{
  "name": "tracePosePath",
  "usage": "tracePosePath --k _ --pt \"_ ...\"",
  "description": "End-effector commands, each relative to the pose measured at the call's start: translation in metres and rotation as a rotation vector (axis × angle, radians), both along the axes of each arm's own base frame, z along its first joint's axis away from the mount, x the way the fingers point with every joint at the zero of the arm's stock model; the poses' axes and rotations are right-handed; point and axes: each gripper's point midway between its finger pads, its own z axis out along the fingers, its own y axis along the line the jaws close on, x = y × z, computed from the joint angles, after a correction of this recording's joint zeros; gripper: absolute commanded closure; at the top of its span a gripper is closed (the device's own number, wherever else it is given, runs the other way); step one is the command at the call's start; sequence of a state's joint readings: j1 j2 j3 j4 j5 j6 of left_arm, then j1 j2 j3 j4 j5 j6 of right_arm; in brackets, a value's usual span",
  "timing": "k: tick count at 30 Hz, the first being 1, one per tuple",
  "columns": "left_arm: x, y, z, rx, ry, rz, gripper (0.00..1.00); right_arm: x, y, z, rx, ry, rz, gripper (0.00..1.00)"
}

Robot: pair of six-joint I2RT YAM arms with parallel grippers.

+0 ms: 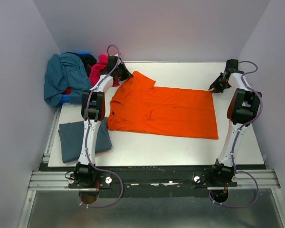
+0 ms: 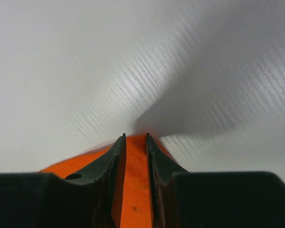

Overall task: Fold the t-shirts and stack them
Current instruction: Grap the side of the flattened tshirt furthest away from the robot with both arms

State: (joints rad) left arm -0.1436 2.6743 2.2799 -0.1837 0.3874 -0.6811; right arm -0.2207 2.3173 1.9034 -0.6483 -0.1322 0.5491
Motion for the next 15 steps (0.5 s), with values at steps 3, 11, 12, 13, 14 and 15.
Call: tracePosePath --k 3,11,12,13,14,15 --pt "-0.005 0.008 0.003 0.015 0.020 0.007 1.00 -0.004 0.003 -0.004 -0.001 0.022 0.008 0.79" --pt "-0.003 0.012 0.008 0.048 -0.006 0.012 1.00 -0.003 -0.007 0.007 -0.056 0.000 -0.016 0.99" --pt "-0.004 0.014 0.010 0.055 -0.012 0.016 1.00 -0.004 -0.009 0.010 -0.072 -0.011 -0.024 0.99" --pt "-0.004 0.014 0.013 0.055 -0.023 0.018 1.00 -0.005 -0.011 0.012 -0.081 -0.016 -0.029 0.99" --pt "-0.004 0.013 0.018 0.049 -0.038 0.015 1.00 -0.006 -0.011 0.013 -0.087 -0.018 -0.032 0.99" --pt "-0.005 0.013 0.020 0.045 -0.044 0.016 1.00 -0.007 -0.011 0.016 -0.087 -0.025 -0.032 0.99"
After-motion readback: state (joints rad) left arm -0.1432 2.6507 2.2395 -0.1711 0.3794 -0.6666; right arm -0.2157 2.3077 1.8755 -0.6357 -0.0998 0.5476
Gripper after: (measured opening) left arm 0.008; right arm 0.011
